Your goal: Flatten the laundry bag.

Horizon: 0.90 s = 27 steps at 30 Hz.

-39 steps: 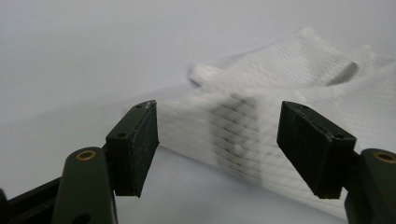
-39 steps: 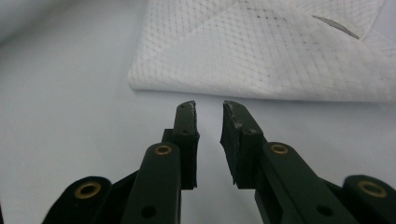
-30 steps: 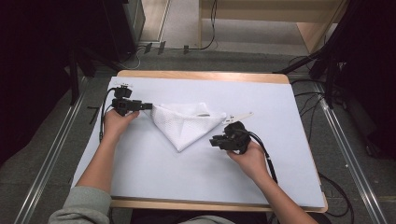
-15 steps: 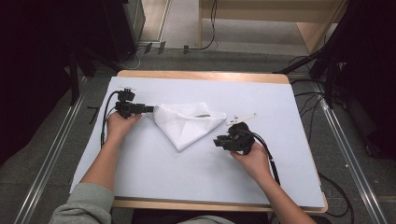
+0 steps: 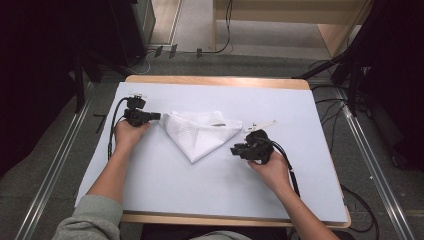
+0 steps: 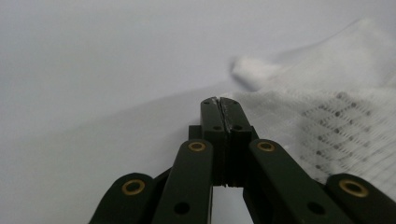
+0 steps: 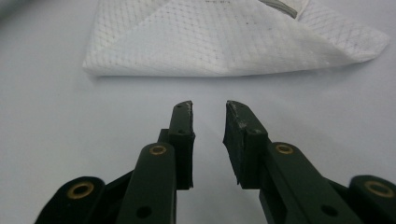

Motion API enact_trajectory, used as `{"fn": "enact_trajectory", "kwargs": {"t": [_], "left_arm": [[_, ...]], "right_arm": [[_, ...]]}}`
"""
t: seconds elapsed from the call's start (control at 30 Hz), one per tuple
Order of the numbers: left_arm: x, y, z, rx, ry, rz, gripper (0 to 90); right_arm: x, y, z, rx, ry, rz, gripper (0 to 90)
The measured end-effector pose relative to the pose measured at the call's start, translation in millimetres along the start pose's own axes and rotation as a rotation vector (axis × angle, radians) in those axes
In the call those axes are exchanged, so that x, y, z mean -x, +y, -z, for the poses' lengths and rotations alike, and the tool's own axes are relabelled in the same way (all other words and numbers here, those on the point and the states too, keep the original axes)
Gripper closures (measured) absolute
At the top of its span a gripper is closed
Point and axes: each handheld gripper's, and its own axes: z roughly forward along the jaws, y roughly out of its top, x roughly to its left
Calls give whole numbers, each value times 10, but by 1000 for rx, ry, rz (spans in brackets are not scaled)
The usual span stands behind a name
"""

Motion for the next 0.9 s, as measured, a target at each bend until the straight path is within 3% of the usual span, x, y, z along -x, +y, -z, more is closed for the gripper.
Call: {"fn": "enact_trajectory", "kwargs": {"t": [0.03,0.3,0.4,0.5,0.6,0.77,0.9], "left_arm": [[63,48,101,39,-37,5,900],[539,151,383,83,-136,-78,900],[752,157,439,83,-168,-122,900],[900,136,466,82,-214,-132,900],[1128,21,499,59,-223,-191,900],[1213,-117,560,43,-225,-200,900],[1184,-169,602,49,-228,-183,900]], "right_arm": [[13,2,10,5,0,-4,742],[77,23,126,35,-18,-25,751],[118,40,213,60,-25,-44,765],[152,46,259,74,-26,-53,782],[229,77,237,84,-50,-61,786],[418,225,57,70,-98,-59,766],[630,342,-80,63,-111,-96,726]]}}
